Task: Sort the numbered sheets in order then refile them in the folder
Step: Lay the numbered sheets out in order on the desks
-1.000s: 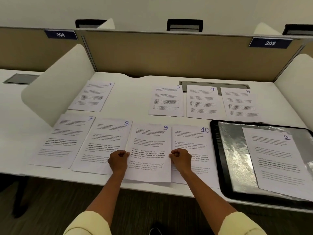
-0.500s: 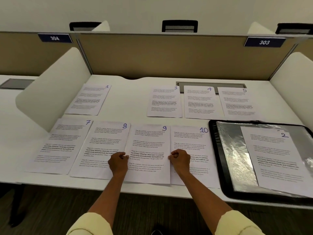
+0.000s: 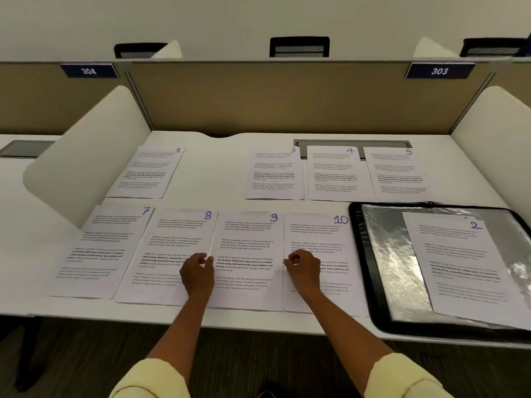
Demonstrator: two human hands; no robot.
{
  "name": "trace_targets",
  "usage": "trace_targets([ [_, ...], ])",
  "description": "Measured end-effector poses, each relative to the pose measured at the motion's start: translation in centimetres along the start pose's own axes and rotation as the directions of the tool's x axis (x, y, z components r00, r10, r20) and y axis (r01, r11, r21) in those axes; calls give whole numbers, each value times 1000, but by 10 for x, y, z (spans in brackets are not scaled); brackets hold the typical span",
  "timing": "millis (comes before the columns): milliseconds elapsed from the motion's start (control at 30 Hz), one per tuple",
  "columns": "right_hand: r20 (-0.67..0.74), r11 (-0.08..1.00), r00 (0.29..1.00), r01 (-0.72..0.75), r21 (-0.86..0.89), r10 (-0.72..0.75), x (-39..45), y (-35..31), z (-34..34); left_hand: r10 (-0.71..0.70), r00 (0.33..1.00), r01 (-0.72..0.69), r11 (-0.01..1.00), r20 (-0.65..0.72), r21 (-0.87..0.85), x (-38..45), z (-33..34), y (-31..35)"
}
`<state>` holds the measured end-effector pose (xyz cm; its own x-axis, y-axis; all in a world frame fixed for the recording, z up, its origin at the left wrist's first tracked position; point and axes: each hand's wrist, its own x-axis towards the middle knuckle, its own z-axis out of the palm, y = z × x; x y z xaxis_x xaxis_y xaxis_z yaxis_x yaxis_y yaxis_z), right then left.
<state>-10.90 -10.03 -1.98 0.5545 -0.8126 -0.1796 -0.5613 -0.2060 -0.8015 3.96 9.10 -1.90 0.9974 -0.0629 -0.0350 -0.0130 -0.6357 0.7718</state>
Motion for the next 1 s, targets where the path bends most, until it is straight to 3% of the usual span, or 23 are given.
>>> trace_targets([
  [167, -32, 992, 994, 100, -81, -103, -2, 13, -22, 205, 976, -213, 970, 77, 115, -19, 26, 11],
  [300, 41, 934, 982, 187, -304, -183, -1, 41, -47, 366, 895, -419, 886, 255, 198, -45, 55, 23],
  [400, 55, 835, 983, 180, -520, -178, -1, 61, -68, 418, 820, -530, 812, 390, 245, -63, 77, 32],
  [500, 40, 773, 985, 157, -615, -169, -3, 78, -88, 476, 740, -636, 726, 476, 261, -79, 97, 43],
  [667, 31, 722, 992, 111, -683, -124, -8, 101, -123, 506, 662, -709, 661, 552, 245, -105, 129, 63],
  [1000, -30, 729, 999, 2, -684, -31, 0, 153, -207, 522, 574, -774, 598, 631, 208, -178, 188, 124],
])
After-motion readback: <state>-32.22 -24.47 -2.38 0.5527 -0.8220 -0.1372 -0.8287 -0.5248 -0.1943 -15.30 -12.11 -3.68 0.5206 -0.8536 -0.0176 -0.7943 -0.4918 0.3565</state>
